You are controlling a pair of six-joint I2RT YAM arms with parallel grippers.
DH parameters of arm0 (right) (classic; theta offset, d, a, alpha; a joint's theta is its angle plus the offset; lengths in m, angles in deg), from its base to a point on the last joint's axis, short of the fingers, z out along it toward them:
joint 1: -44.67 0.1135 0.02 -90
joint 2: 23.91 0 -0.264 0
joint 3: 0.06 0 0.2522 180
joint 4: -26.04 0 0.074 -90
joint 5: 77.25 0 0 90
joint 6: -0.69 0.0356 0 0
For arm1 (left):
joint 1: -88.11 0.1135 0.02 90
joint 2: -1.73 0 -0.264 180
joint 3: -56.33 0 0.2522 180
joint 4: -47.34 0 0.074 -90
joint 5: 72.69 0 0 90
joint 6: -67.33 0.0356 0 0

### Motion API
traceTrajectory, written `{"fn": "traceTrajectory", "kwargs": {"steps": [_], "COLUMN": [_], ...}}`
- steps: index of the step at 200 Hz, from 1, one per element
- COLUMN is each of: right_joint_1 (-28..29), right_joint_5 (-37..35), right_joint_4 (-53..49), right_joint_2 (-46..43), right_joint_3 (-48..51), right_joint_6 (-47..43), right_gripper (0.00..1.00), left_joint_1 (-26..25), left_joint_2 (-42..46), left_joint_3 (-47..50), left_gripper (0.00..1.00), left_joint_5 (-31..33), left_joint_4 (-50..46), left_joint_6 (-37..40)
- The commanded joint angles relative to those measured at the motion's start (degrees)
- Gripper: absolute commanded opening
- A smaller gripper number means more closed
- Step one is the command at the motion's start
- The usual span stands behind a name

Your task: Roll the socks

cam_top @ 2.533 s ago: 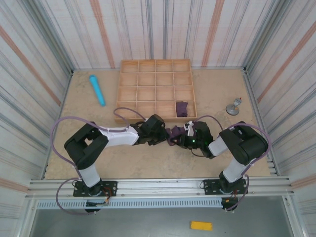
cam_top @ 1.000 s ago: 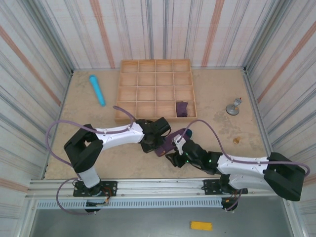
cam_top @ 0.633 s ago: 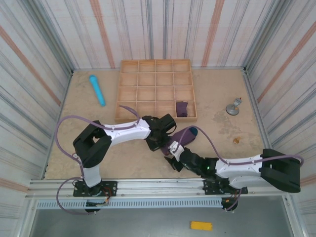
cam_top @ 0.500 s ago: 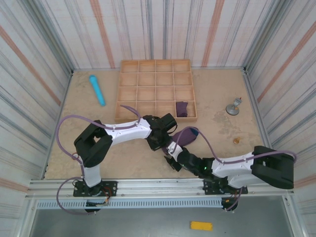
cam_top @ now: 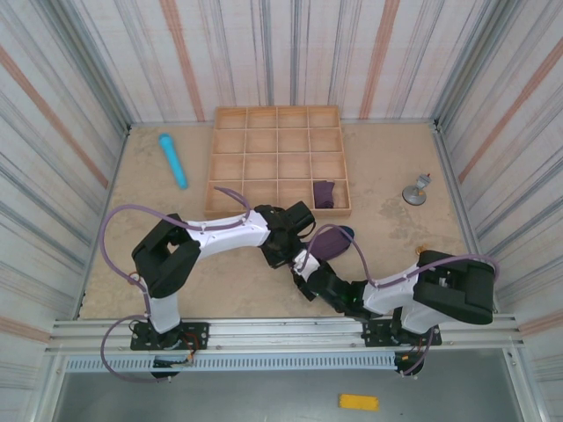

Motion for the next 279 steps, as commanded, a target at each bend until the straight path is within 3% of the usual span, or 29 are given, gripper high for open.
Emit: {"fn": "traceTrajectory", "kwargs": {"steps": [1, 23, 45, 49, 55, 74, 82, 94, 136, 160, 225, 279], "right_joint_1": [-0.6, -1.2, -2.7, -2.9, -3.1, -3.9, -4.6, -6.5, -13.9, -17.0, -26.8, -35.4], "right_joint_5": [-1.4, 0.0, 3.2, 3.6, 4.1, 6.4, 7.6, 10.8, 21.1, 25.2, 33.5, 40.3], "right_joint_4": [0.3, -2.7, -4.9, -5.7, -6.8, -8.4, -8.8, -10.0, -14.0, -18.3, -28.7, -35.6], "right_joint_2": [1.0, 0.7, 0.3, 0.0, -0.4, -2.0, -2.8, -3.9, -9.1, -11.0, -15.6, -19.2], "right_joint_3": [-0.5, -1.4, -0.9, -0.9, -0.8, 0.0, 0.6, 1.3, 4.4, 5.1, 7.5, 7.4], "right_joint_6": [2.9, 4.9, 8.3, 9.0, 10.1, 13.2, 15.1, 18.3, 30.3, 36.0, 46.1, 49.6], "right_gripper": [0.4, 0.14, 0.0, 0.0, 0.0, 0.0, 0.0, 0.0, 0.0, 0.0, 0.0, 0.0], "left_joint_1": [0.1, 0.6, 1.0, 0.9, 0.9, 1.0, 1.1, 1.1, 0.5, -0.3, -0.6, -1.4], "left_joint_2": [-0.5, -0.2, 1.3, 1.7, 2.2, 4.3, 5.3, 6.7, 9.0, 10.5, 11.4, 6.2], "left_joint_3": [-0.1, 1.7, 4.6, 4.7, 4.7, 5.1, 5.8, 7.0, 7.5, 9.7, 15.4, 13.5], "left_gripper": [0.0, 0.0, 0.14, 0.17, 0.33, 0.67, 0.76, 0.79, 0.78, 0.71, 0.63, 0.52], "left_joint_5": [-1.0, -3.5, -4.3, -3.9, -3.4, -0.9, -0.1, 1.2, 5.7, 8.4, 5.2, 0.9], "left_joint_4": [-1.3, 2.6, 7.7, 7.9, 7.7, 7.4, 8.7, 10.8, 10.5, 11.6, 23.3, 32.9], "left_joint_6": [0.1, 0.5, -0.3, -0.2, -0.2, -0.1, 0.2, 0.6, 3.9, 3.8, 9.5, 13.5]}}
